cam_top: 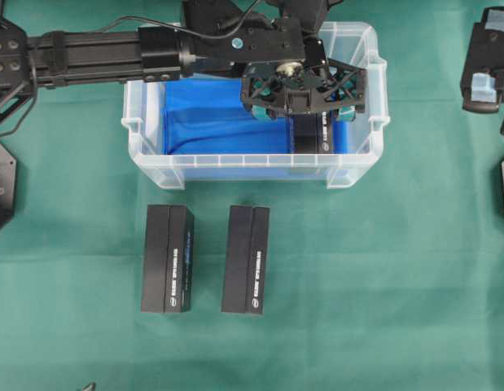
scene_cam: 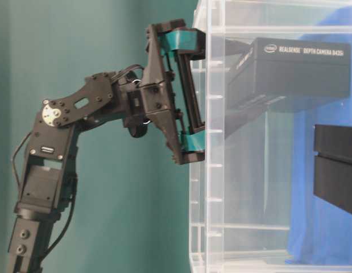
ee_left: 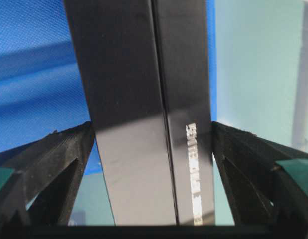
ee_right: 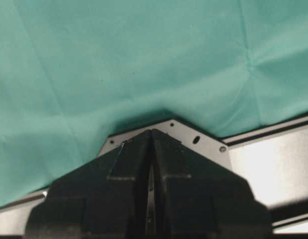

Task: Take the box out of the case with the left arm.
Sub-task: 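Lower the left gripper and close it on the right box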

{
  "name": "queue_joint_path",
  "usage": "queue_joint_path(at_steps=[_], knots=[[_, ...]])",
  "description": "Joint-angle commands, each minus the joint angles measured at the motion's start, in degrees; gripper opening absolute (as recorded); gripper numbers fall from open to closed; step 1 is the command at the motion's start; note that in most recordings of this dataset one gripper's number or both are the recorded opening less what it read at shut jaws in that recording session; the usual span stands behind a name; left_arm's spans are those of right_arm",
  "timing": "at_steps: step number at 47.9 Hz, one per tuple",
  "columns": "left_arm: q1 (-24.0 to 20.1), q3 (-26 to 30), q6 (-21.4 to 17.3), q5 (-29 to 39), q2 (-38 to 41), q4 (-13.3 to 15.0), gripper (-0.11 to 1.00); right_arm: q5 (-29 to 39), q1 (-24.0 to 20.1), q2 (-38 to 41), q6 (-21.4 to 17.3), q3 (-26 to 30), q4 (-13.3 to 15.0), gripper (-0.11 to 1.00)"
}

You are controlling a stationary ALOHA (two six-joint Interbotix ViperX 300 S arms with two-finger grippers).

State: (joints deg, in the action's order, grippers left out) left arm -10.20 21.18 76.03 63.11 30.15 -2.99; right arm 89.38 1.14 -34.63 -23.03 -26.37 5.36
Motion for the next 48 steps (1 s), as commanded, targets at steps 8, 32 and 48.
queue_joint_path(at_steps=[8,32,48], knots=[[0.4,-0.3,0.0,-0.4,-1.1,-0.2,0.98,-0.2,0.0,-0.3,0.0,0.4,0.0,0.01],[0.9,-0.3,0.4,-0.3,-1.8,0.5,0.64,0.0,0.0,-0.3,0.0,0.4,-0.1,0.01],[1.0,-0.4,0.6,0.1,-2.4,0.5,0.64,-0.1,0.0,-0.3,-0.2,0.4,-0.1,0.01]])
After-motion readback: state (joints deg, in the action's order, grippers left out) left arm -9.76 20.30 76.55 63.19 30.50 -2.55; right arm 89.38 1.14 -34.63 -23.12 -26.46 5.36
